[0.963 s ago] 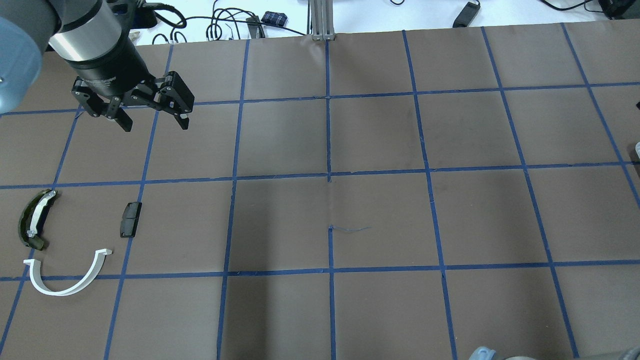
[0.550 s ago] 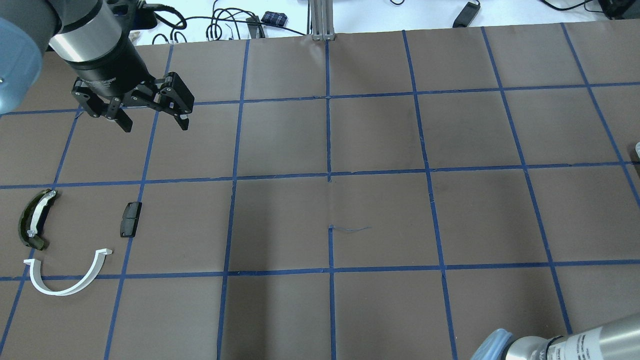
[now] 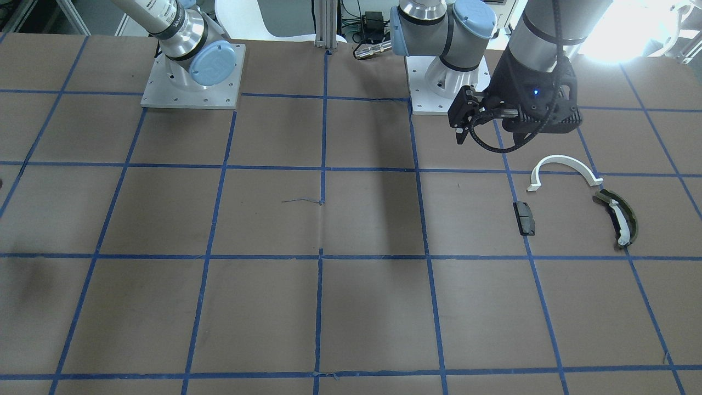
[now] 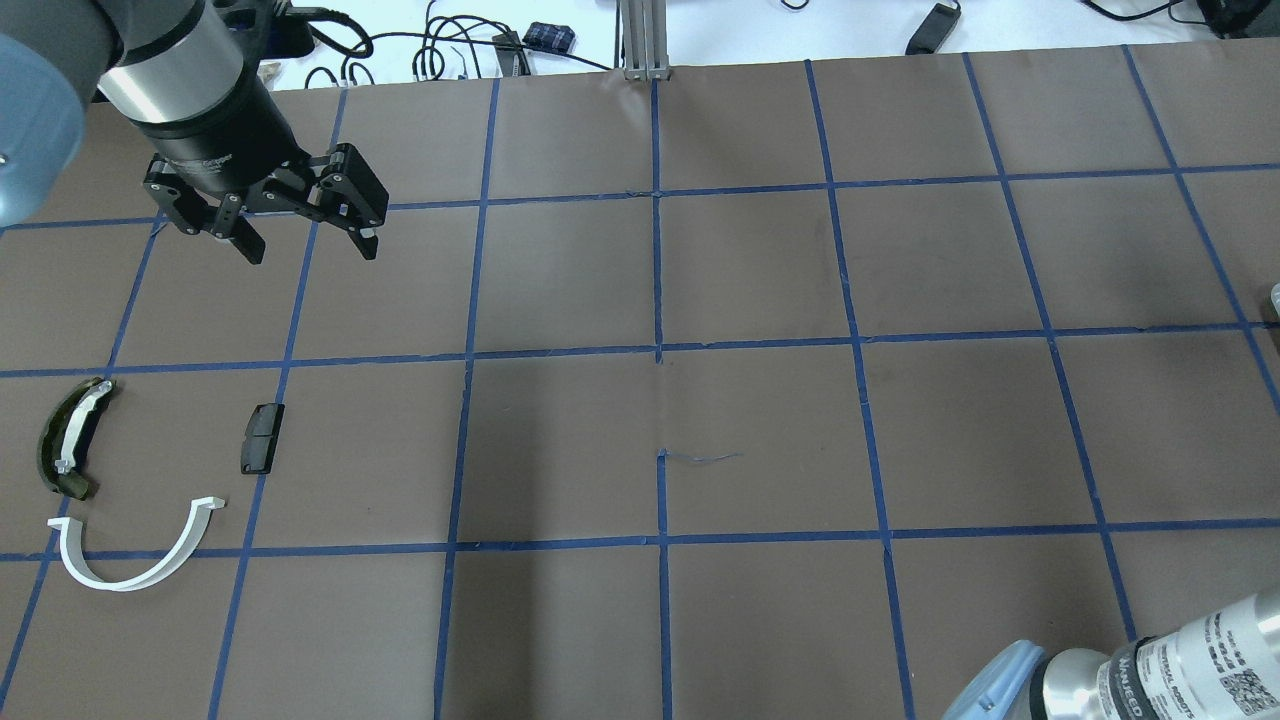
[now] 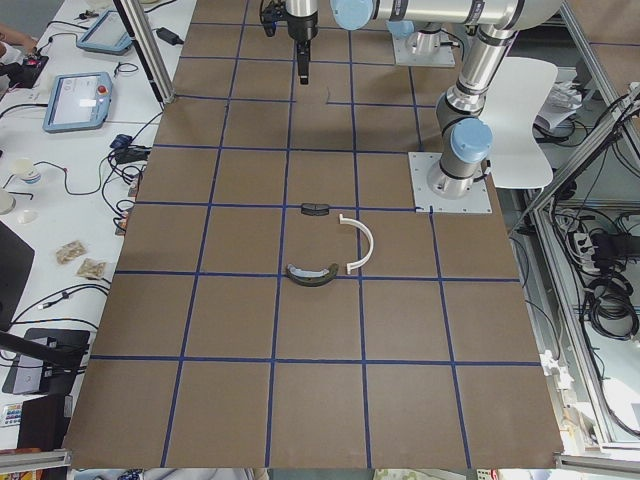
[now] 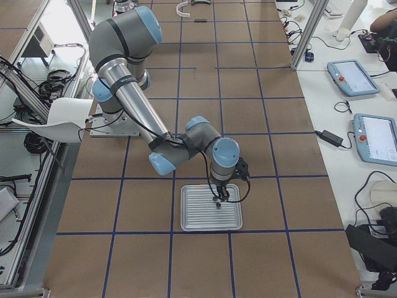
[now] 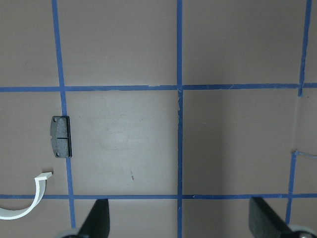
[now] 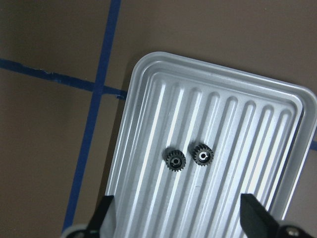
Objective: Place bearing gear from tray to pile
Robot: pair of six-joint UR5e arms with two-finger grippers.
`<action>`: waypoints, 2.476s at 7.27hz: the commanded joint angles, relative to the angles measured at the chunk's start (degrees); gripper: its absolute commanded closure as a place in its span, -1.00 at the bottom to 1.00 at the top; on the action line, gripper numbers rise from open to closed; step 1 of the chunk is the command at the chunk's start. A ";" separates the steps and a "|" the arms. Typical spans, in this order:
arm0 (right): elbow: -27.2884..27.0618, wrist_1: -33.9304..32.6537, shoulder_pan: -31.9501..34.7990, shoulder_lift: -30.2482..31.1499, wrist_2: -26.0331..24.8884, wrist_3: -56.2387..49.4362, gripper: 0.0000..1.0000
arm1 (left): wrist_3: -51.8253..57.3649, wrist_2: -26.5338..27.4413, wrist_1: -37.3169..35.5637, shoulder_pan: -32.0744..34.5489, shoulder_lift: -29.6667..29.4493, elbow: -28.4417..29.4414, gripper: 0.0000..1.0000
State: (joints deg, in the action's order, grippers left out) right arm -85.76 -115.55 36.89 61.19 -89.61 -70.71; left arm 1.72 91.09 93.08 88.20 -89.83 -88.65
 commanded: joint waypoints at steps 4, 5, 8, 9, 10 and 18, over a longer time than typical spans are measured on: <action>0.06 -7.06 -2.70 -6.78 3.74 -56.01 -0.88 | 0.30 0.05 -0.09 -0.13 1.05 -2.14 -1.00; -0.37 -6.79 -2.70 -7.22 4.00 -63.42 -0.87 | -0.04 0.05 -0.09 0.04 1.14 -2.05 -1.00; -0.81 -8.37 -2.70 -8.80 3.92 -67.36 -0.81 | 0.13 0.05 -0.09 -0.05 1.23 -2.14 -1.00; -0.81 -9.85 -2.70 -8.89 4.01 -67.01 -0.72 | 0.30 0.05 -0.09 -0.13 1.23 -2.14 -1.00; -0.90 -9.87 -2.70 -8.89 4.01 -66.92 -0.68 | 0.30 0.05 -0.09 -0.14 1.23 -2.23 -1.00; -0.37 -2.89 -1.82 -1.20 2.86 -56.26 0.92 | -0.05 0.05 -0.09 0.04 1.23 -2.14 -1.00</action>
State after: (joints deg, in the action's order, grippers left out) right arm -86.23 -122.77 34.60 55.75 -86.69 -132.37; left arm 1.82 91.14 92.99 88.12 -88.59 -90.80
